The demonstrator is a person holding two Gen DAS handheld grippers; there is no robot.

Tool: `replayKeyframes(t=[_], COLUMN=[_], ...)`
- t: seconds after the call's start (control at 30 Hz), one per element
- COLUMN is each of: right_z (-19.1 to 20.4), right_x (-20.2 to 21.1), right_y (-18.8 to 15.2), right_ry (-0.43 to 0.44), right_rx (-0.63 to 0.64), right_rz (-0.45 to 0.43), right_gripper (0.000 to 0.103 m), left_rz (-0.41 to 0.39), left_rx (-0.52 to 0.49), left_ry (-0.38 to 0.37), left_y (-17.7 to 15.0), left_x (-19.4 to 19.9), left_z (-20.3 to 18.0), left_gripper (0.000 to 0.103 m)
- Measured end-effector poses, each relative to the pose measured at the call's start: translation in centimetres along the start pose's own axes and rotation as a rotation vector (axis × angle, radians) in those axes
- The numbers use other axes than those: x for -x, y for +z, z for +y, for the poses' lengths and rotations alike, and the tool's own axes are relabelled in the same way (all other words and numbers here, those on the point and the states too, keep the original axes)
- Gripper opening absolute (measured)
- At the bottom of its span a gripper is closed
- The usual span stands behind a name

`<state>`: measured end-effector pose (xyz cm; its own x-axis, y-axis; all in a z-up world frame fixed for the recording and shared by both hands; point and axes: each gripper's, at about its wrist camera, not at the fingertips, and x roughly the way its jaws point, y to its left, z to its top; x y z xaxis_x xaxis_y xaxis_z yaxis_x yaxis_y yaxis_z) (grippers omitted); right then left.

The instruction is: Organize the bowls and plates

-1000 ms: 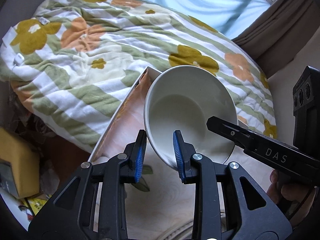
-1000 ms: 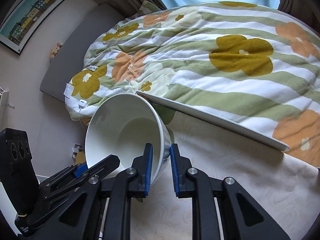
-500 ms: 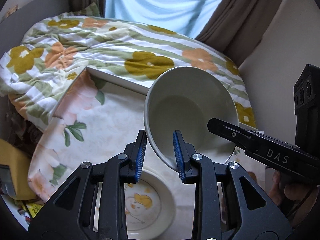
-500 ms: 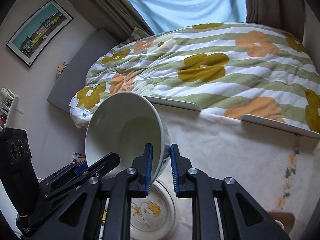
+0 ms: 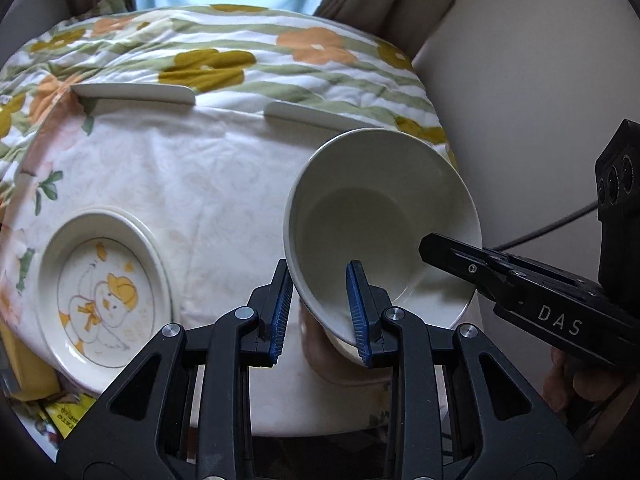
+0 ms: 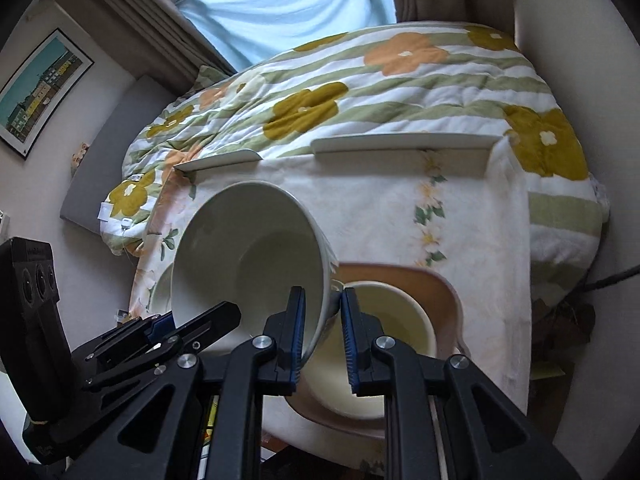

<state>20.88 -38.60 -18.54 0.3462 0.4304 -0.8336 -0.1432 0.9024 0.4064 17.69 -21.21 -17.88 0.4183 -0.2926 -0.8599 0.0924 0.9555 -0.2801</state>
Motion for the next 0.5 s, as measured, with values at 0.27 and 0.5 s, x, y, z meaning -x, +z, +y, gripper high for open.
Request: replayKeyframes(t=[0.27,0.5], right_z=[-3.6,-4.6], right_x=[-0.8,-1.5], right_y=[-3.6,-4.8], right_ry=[-0.048,-0.075], right_rx=[-0.085,-0.081], right_rz=[0.032,0.044], right_gripper=[0.016,0.016], left_rz=[0.102,0.136], left_rx=[-0.096,-0.151], left_ry=[0.012,0.059], left_y=[-2.4,-3.1], left_x=[-3.3,-4.7], left_z=[-2.5,-3.2], left_gripper=[0.025,0.025])
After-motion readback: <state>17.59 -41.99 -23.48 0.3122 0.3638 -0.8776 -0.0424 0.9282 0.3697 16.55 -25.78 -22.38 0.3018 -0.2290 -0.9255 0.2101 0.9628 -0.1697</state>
